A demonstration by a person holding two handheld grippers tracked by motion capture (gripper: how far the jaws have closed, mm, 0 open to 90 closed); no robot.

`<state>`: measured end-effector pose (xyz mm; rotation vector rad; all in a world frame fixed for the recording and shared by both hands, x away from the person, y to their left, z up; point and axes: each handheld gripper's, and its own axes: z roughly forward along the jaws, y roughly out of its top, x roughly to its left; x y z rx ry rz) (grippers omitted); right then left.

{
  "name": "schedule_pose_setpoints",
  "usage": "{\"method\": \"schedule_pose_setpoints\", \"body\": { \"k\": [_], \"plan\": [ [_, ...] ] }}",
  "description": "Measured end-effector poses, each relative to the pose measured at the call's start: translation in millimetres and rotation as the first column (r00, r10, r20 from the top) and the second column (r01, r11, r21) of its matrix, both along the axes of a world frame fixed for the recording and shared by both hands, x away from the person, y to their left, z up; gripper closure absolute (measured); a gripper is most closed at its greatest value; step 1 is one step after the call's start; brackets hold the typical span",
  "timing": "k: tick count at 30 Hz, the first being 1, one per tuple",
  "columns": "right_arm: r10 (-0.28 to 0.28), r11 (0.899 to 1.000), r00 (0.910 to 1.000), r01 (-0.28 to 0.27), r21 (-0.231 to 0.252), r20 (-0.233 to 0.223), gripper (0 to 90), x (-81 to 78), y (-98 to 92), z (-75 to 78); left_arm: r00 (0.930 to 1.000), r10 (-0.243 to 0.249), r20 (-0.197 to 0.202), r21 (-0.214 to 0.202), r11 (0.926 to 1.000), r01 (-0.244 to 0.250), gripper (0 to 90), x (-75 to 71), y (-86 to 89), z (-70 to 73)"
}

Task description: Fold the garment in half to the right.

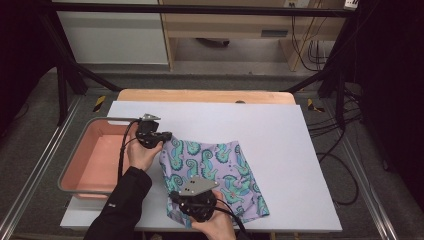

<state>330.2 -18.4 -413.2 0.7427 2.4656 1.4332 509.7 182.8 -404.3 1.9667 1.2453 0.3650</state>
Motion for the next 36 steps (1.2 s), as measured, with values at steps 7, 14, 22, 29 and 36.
{"method": "schedule_pose_setpoints", "body": {
  "k": [7,14,22,29,36],
  "plan": [
    [-0.023,0.999,0.9997,0.023,0.044,-0.013,88.1,0.4,-10.7,4.2,0.9998,0.012,-0.015,-0.013,0.9998,-0.012,87.0,0.6,-1.3,7.4],
    [-0.07,0.995,0.9973,0.071,0.076,-0.021,88.1,-2.0,-32.6,3.4,1.0,-0.009,-0.003,-0.02,0.9997,0.009,86.9,3.4,-26.8,10.6],
    [-0.141,0.983,0.9899,0.142,0.119,-0.019,88.1,-5.5,-59.4,2.8,0.9999,-0.007,-0.008,-0.001,1.0,0.007,87.0,8.8,-54.4,16.2],
    [-0.188,0.974,0.9819,0.189,0.125,-0.021,88.1,-5.6,-77.0,-1.2,0.9998,-0.016,-0.009,0.005,0.9999,0.016,87.0,13.2,-77.4,15.7],
    [-0.242,0.962,0.9698,0.244,0.121,-0.029,88.0,-4.4,-98.0,-5.9,0.9997,-0.025,-0.007,0.007,0.9997,0.025,86.9,17.4,-97.3,12.4]
  ]
}}
